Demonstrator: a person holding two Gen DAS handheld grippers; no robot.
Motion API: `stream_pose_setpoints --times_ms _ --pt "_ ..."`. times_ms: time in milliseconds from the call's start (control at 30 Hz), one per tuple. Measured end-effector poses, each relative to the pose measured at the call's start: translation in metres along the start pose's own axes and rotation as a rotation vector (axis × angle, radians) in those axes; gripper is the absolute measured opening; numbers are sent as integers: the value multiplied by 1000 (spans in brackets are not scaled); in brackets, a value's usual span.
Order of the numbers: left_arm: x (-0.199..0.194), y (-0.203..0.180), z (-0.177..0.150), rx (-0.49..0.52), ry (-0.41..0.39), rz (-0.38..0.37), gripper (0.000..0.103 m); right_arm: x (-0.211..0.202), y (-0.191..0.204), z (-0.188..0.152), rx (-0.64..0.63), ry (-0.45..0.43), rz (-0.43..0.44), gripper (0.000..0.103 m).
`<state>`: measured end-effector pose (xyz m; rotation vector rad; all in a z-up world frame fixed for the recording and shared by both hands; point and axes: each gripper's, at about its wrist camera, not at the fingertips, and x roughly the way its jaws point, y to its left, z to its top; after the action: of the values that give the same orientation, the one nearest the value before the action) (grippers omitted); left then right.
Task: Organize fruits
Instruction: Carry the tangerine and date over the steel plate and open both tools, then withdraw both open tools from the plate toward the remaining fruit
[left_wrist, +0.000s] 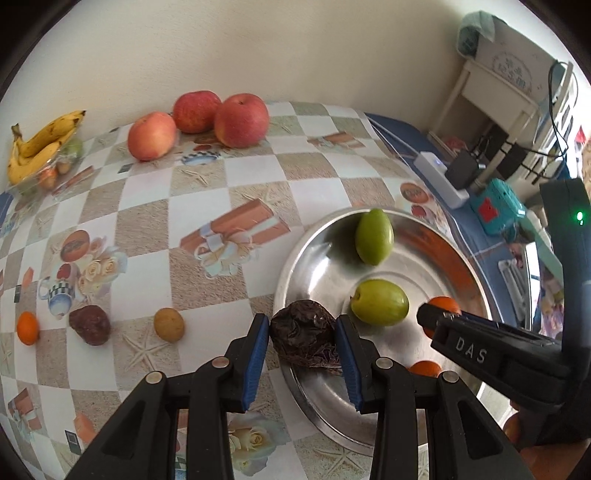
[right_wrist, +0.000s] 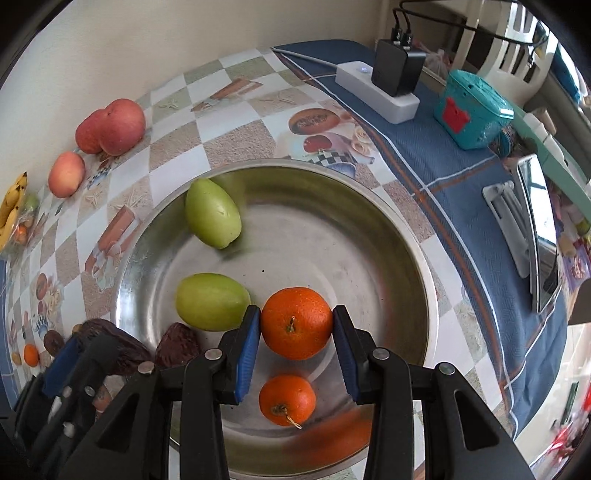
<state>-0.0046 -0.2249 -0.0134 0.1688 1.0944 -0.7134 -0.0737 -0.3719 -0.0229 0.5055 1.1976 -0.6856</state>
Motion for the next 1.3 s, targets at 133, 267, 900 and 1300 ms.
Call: stream_pose_setpoints --times_ms 133,267,900,1300 --pt "-1 2 -2 -3 6 -18 54 -2 -1 -1 20 -13 -6 53" --pt "-4 1 -2 4 8 -31 54 -5 -2 0 34 -28 -11 54" --pt "-17 100 -5 -241 87 140 67 -23 41 -9 -23 -70 7 54" --pt "-55 204 -22 -456 40 292 103 -26 115 -26 -153 -96 74 84"
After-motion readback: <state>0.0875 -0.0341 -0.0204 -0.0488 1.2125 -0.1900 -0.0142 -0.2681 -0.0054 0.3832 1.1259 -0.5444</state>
